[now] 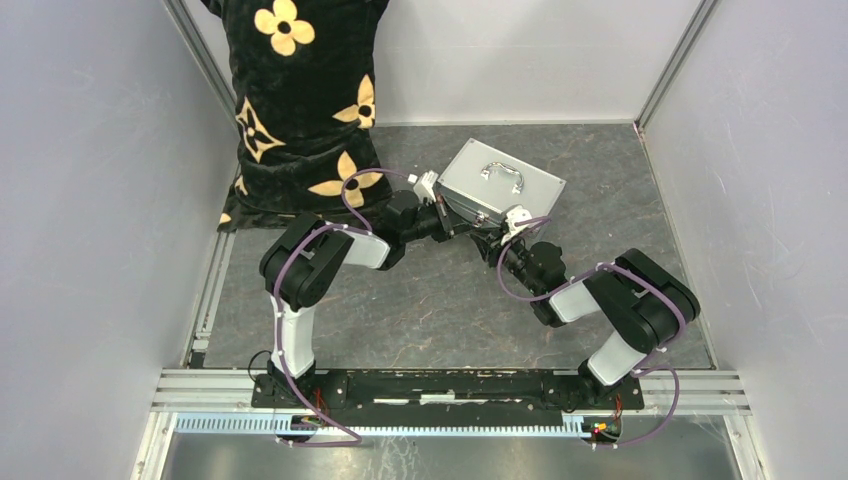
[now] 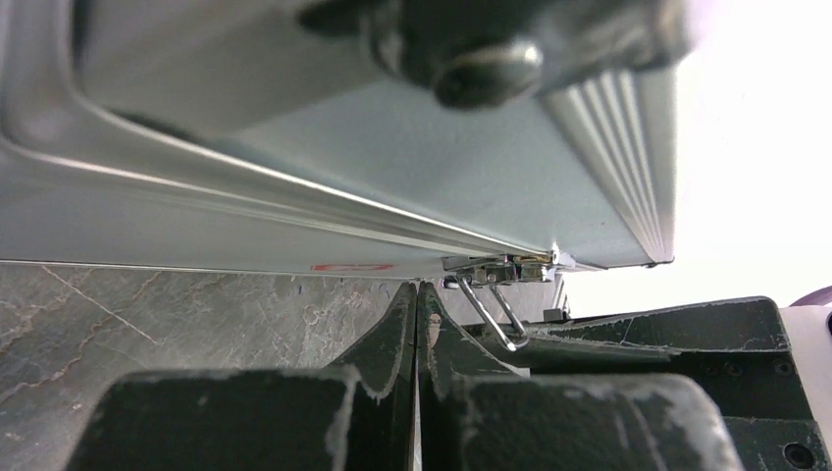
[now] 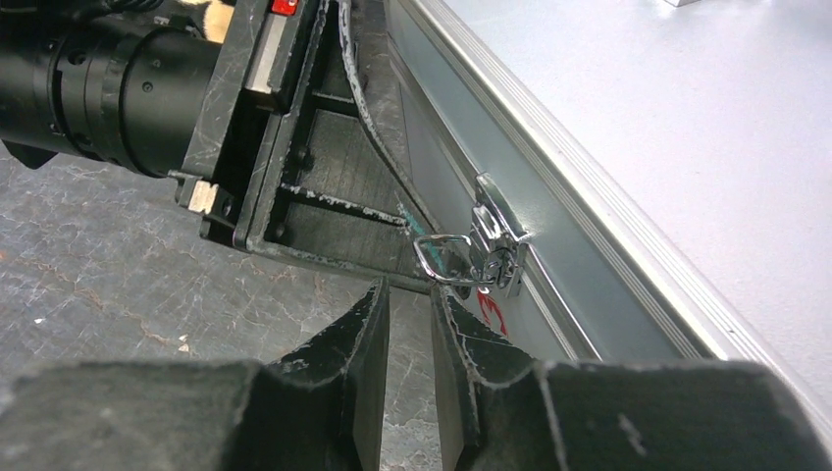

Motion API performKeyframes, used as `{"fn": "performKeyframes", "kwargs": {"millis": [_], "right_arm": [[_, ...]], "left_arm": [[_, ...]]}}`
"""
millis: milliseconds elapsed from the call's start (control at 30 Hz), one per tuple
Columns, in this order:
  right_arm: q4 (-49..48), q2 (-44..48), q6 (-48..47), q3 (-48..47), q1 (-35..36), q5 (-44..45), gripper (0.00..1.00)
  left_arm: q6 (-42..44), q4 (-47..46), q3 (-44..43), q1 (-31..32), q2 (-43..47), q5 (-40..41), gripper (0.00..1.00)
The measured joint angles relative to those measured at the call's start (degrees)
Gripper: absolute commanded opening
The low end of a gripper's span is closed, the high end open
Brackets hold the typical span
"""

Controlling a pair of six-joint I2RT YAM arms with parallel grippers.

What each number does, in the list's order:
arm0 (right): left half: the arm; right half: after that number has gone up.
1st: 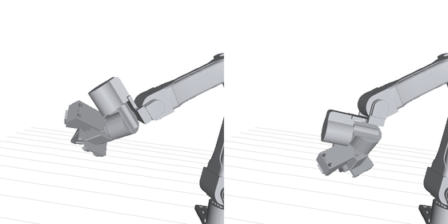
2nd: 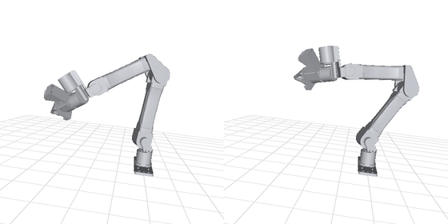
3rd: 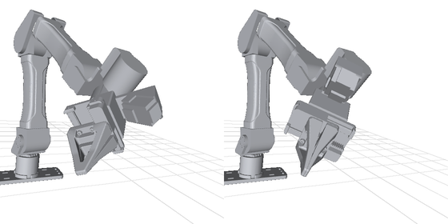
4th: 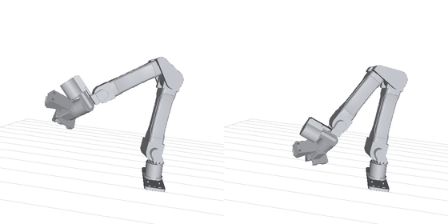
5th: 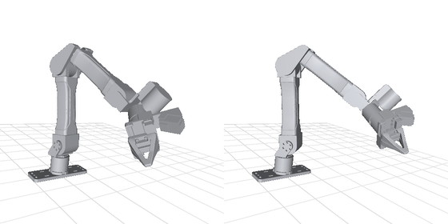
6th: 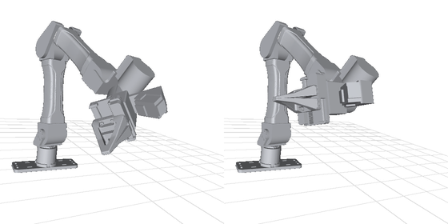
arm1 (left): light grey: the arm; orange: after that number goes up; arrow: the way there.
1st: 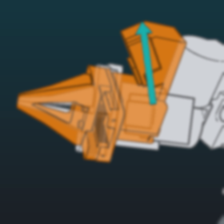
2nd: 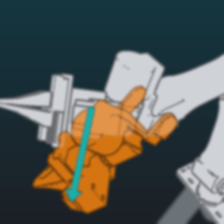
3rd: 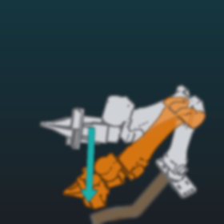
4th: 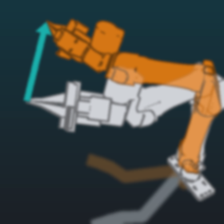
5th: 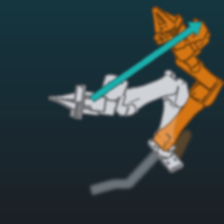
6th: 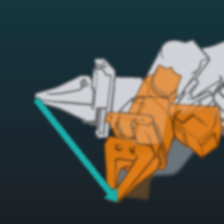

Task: Organize the medicine kit
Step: Close the medicine box at the center of the board.

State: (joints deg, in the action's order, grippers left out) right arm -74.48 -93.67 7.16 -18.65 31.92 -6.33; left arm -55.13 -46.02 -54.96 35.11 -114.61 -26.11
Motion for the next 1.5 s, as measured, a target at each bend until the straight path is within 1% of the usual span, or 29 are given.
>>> {"fn": "performKeyframes", "kwargs": {"millis": [600,700,867,933,1000,1167,1500], "right_arm": [[2.49,2.32,-1.31,-0.02,-1.09,1.6,0.27],[3.06,2.58,-1.29,-0.39,-1.14,2.1,0.28],[3.5,2.78,-1.09,-1.18,-1.09,2.23,0.34],[3.63,2.78,-1.01,-1.29,-1.07,2.27,0.35],[3.85,2.78,-0.92,-1.42,-1.07,2.32,0.34],[3.98,2.8,-0.55,-1.81,-1.09,2.8,0.25],[5.16,4.74,-0.5,-1.84,-1.2,3.8,0.22]], "left_arm": [[1.14,0.52,-0.17,1.05,-0.04,-0.07,0.02],[1.22,0.52,-0.2,1.07,-0.04,-0.07,0.02],[1.38,0.52,-0.22,1.09,-0.04,-0.07,0.02],[1.64,0.52,-0.24,1.14,-0.04,-0.07,0.02],[1.68,0.52,-0.24,1.22,-0.04,-0.04,0.02],[1.68,0.52,-0.26,1.27,-0.04,-0.04,0.02],[1.7,0.52,-0.26,1.27,-0.04,-0.04,0.02]]}}
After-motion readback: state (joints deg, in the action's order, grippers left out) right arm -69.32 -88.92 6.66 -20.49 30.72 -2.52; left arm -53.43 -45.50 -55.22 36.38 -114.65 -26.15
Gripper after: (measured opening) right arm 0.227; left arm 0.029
